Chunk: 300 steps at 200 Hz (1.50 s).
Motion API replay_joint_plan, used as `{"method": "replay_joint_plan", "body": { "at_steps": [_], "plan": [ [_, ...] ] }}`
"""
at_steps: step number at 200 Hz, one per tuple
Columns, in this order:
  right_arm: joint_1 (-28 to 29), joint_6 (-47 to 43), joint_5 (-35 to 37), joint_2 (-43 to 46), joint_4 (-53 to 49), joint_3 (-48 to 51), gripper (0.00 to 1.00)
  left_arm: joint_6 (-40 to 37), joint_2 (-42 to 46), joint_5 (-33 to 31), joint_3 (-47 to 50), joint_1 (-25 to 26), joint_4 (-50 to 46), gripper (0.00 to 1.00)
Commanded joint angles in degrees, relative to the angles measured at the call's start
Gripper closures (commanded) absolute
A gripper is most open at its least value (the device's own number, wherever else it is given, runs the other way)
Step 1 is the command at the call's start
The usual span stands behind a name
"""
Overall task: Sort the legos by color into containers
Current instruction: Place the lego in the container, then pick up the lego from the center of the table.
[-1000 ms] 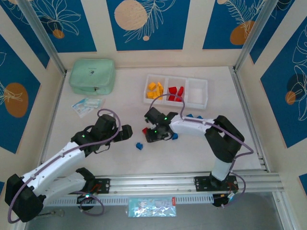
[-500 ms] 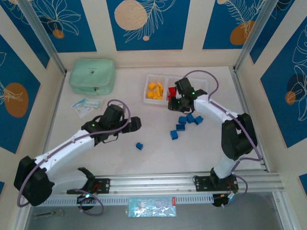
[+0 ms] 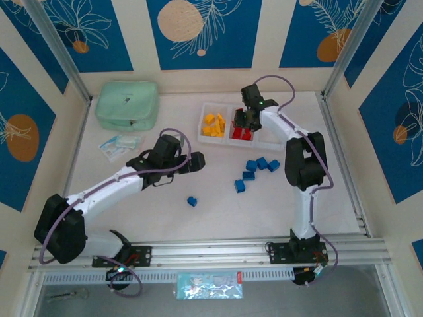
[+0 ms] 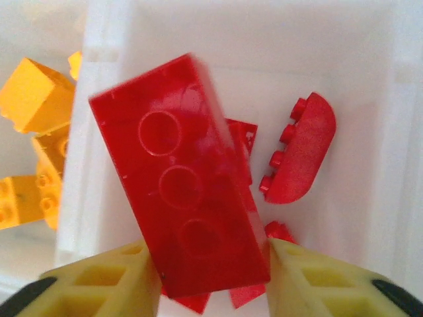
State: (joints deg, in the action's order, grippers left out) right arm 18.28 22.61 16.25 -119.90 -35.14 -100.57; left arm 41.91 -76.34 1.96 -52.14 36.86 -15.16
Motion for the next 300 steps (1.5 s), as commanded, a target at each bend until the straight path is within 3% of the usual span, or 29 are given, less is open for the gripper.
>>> {"method": "replay_joint_plan", "body": {
  "at_steps": [1, 47, 167, 232, 300],
  "plan": [
    [0.0, -1.1, 1.5, 0.0, -3.8, -3.0, 0.51, -1.3, -0.5, 1.1, -2.2, -0.7, 1.1, 0.00],
    [1.0, -1.4, 0.5, 5.2, -3.5, 0.8, 0.46, -1.6, -0.1, 1.3, -2.4, -0.7, 0.6, 0.00],
    [11.7, 4.8, -0.8, 29.8, -4.9, 31.8, 0.27, 1.9, 6.4, 4.6, 7.2, -0.1, 2.3, 0.00],
    [17.6, 11.0, -3.1, 34.2, -5.4, 42.0, 0.21, 3.7, 7.2, 4.0, 9.9, 2.3, 4.9, 0.00],
    [20.5, 13.8, -6.0, 30.2, -1.7, 46.1, 0.21, 4.7, 7.6, 3.5, 10.9, 3.6, 6.5, 0.00]
  ]
}}
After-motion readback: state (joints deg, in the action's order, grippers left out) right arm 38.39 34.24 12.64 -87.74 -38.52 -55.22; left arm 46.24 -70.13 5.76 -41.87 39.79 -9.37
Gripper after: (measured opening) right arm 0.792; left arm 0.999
